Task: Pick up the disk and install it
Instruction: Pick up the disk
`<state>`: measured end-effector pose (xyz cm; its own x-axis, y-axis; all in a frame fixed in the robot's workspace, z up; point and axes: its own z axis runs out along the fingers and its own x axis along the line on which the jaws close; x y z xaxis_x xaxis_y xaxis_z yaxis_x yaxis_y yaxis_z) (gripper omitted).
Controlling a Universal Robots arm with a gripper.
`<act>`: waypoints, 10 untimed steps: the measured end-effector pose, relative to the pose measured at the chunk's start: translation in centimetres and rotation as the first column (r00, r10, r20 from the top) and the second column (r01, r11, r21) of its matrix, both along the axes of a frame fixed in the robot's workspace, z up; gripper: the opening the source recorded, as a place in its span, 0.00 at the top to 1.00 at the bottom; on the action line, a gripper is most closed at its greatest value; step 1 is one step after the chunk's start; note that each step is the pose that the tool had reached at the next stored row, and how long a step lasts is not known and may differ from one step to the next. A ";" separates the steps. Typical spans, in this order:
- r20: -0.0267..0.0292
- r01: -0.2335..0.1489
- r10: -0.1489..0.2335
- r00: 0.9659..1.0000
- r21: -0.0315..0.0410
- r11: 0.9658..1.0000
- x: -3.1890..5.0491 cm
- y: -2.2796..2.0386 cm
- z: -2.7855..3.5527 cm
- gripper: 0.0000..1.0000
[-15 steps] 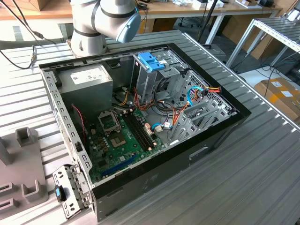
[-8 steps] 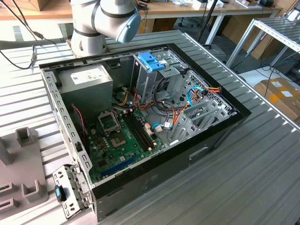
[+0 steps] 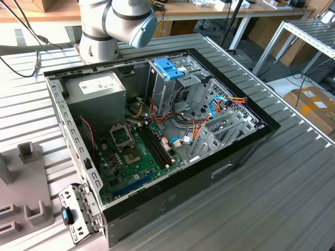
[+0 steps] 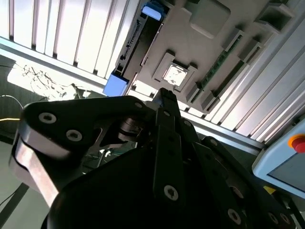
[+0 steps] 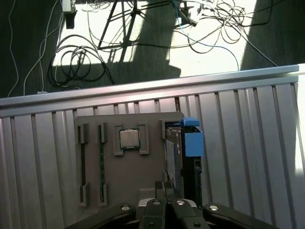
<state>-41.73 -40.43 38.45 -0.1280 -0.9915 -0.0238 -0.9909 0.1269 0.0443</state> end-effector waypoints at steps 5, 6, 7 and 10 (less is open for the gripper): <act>0.000 0.002 -0.002 1.000 0.000 1.000 0.00 0.00 0.00 0.83; 0.000 0.002 -0.002 1.000 0.000 1.000 0.00 0.00 0.00 0.76; 0.000 0.002 -0.002 1.000 0.000 1.000 0.00 0.00 -0.01 0.71; 0.000 0.004 -0.004 1.000 0.000 1.000 0.00 0.00 -0.01 0.58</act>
